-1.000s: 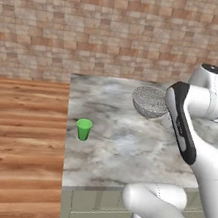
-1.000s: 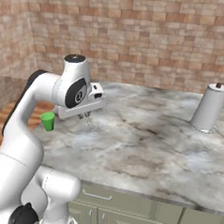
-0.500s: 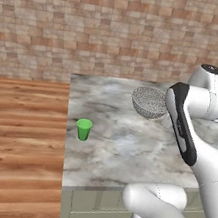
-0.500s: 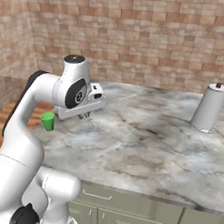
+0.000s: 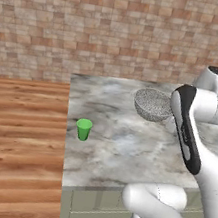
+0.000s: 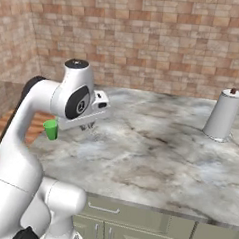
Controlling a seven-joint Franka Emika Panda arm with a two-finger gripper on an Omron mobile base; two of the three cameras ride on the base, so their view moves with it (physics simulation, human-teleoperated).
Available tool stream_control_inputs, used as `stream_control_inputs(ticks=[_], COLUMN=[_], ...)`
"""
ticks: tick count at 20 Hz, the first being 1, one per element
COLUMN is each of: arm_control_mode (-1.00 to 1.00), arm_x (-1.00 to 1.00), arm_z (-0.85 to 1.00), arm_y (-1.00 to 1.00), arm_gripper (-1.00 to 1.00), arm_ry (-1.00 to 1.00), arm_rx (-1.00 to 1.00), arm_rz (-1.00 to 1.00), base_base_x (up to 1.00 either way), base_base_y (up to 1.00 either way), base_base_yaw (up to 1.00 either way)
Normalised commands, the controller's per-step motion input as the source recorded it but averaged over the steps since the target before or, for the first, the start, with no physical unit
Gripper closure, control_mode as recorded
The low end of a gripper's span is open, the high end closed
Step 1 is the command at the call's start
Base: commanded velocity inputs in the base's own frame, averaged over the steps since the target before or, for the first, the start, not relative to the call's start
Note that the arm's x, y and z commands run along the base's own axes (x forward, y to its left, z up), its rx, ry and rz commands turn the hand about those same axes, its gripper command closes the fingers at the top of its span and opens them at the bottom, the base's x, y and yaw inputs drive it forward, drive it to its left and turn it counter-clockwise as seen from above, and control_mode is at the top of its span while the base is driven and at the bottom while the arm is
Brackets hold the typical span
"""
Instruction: Pick the strainer and cup and place them in the sink. Then turn on the water.
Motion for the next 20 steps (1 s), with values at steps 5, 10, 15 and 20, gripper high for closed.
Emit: stream_control_inputs(ticks=[5, 10, 15, 20], arm_control_mode=[-1.00, -1.00, -1.00, -1.00], arm_x=[-1.00, -1.00, 0.00, 0.58], arm_z=[0.00, 0.00, -0.01, 0.00], arm_y=[-0.17, -0.06, 0.10, 0.20], arm_gripper=[1.00, 1.00, 1.00, 1.00], arm_ry=[-0.33, -0.32, -0.04, 0.04], arm_rx=[0.11, 0.09, 0.00, 0.00], arm_rz=[0.00, 0.00, -0.09, -0.06], base_base_x=[0.00, 0.00, 0.00, 0.00], base_base_y=[0.00, 0.00, 0.00, 0.00], base_base_yaw=[0.00, 0.00, 0.00, 0.00])
